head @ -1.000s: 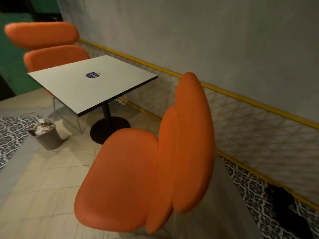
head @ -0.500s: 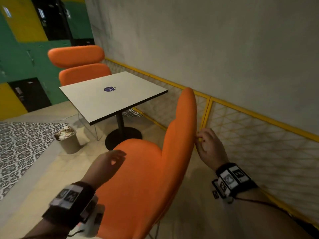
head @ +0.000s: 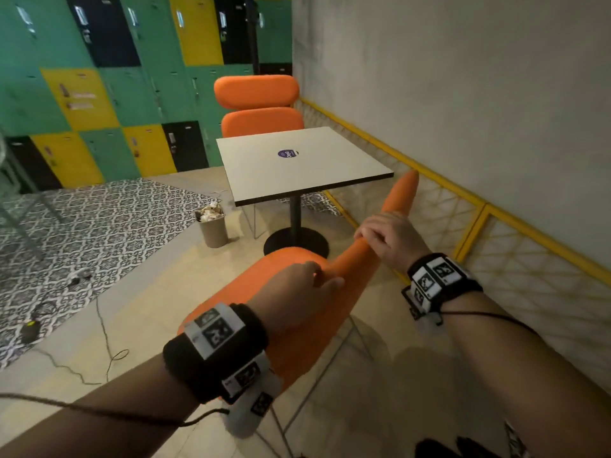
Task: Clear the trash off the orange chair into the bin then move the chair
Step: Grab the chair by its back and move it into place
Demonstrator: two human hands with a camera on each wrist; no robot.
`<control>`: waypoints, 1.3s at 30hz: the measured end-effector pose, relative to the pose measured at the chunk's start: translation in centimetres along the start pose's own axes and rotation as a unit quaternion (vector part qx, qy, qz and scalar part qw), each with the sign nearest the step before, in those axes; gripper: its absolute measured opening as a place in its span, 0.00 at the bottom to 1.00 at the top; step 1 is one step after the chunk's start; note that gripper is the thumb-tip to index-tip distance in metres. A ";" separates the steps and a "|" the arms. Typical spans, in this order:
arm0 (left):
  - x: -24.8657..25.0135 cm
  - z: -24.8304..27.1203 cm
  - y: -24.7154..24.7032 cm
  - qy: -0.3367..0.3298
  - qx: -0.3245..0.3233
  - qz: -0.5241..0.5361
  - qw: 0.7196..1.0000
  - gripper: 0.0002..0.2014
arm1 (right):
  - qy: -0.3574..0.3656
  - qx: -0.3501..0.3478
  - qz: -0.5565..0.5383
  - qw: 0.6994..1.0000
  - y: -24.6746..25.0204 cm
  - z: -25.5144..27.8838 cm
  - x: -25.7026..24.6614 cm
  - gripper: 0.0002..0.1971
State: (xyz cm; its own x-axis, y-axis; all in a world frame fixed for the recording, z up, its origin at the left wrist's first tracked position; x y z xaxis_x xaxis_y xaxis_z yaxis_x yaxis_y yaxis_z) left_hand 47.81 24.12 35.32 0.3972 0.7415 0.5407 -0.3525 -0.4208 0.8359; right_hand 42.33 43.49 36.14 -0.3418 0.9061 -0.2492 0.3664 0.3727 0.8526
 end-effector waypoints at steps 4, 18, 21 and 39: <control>-0.1 0.4 -1.4 0.023 0.086 -0.073 0.993 0.25 | -0.016 -0.074 0.051 0.996 -1.1 -1.4 1.9 0.22; 0.1 1.8 -1.4 0.007 0.143 -0.152 0.978 0.27 | -0.063 0.074 -0.018 0.995 -0.4 0.3 0.8 0.15; -0.5 2.8 -1.5 -0.022 0.135 -0.138 0.981 0.25 | -0.070 0.104 -0.017 0.992 0.0 2.0 0.0 0.16; -4.6 11.4 0.3 -0.253 0.031 -0.165 0.953 0.30 | -0.153 0.184 0.131 0.962 3.0 15.1 -12.3 0.16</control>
State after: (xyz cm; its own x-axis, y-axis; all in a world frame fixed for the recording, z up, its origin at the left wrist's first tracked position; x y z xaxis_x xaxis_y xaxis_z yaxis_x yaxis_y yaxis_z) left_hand 55.57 14.60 34.21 0.8407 0.4989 0.2104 -0.0928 -0.2499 0.9638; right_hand 60.71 36.50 34.76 0.0545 0.9739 -0.2202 0.7067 0.1182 0.6976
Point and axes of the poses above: each hand's wrist, its own z-axis away from the middle knuckle, its own y-axis out of the back of the hand, x = y × z, the point moved 7 cm from there along -z, towards the middle knuckle, and after that the axes turned 3 degrees about -y, right-handed, at the moved point
